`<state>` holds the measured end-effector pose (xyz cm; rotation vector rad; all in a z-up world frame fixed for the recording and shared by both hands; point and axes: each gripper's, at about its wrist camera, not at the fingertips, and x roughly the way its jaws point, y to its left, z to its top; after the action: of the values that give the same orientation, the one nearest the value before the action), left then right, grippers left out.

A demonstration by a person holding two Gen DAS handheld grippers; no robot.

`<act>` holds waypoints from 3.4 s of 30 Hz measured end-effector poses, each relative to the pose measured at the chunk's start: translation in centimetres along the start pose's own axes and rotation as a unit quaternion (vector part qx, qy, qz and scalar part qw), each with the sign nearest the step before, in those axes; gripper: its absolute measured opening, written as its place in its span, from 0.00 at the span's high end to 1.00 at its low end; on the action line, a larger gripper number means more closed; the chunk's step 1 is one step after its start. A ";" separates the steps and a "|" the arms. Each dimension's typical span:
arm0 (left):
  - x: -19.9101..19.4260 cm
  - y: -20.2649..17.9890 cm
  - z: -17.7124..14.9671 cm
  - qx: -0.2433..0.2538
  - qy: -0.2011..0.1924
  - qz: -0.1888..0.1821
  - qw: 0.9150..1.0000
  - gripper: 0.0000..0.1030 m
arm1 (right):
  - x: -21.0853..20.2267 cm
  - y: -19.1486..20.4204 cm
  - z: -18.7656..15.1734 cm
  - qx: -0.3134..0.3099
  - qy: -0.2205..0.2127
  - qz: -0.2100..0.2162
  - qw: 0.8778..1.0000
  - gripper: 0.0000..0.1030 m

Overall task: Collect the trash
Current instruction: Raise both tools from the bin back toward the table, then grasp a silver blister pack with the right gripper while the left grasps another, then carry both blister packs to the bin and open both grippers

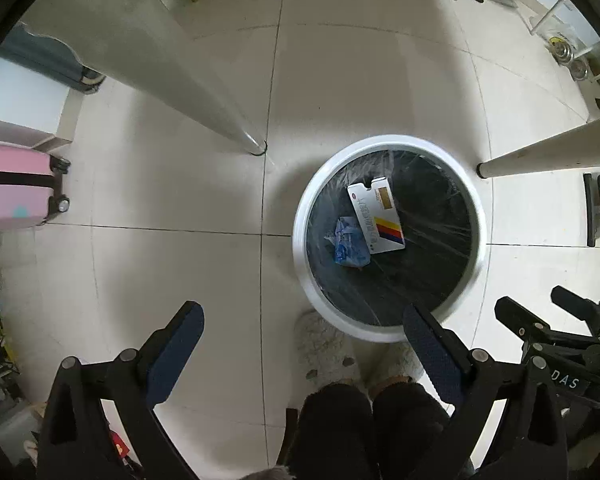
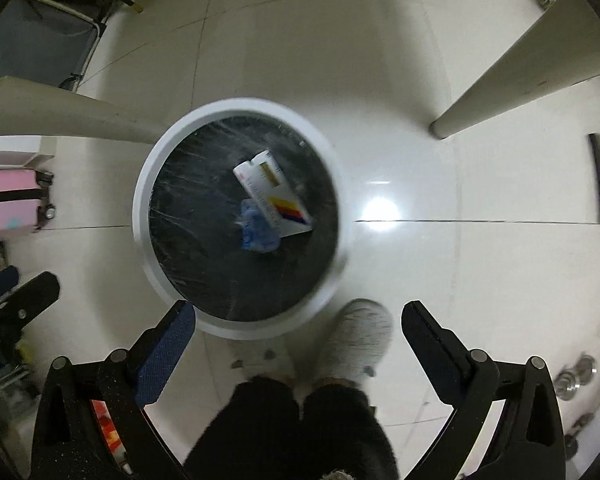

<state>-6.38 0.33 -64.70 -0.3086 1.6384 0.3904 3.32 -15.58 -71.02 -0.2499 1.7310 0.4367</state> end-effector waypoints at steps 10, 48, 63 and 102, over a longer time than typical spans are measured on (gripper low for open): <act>-7.7 -1.1 -1.2 0.007 -0.006 -0.008 1.000 0.01 | -11.1 1.1 -2.0 -0.010 -0.033 -0.048 0.998 0.00; -41.2 -1.6 9.8 -0.037 -0.182 -0.007 0.983 0.00 | -53.5 -2.5 7.1 0.084 -0.182 0.010 0.980 0.00; -36.1 -10.9 32.5 -0.121 -0.079 -0.066 0.987 0.01 | -44.9 -15.4 36.1 0.108 -0.093 -0.050 0.989 0.01; -35.7 -14.5 31.5 0.051 -0.109 -0.043 0.992 0.36 | -47.0 -14.0 34.8 0.051 -0.120 -0.004 0.991 0.36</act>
<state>31.84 -0.34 -32.82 -0.2500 1.4210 0.2649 49.70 -16.97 -32.73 -0.1243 1.5100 0.3553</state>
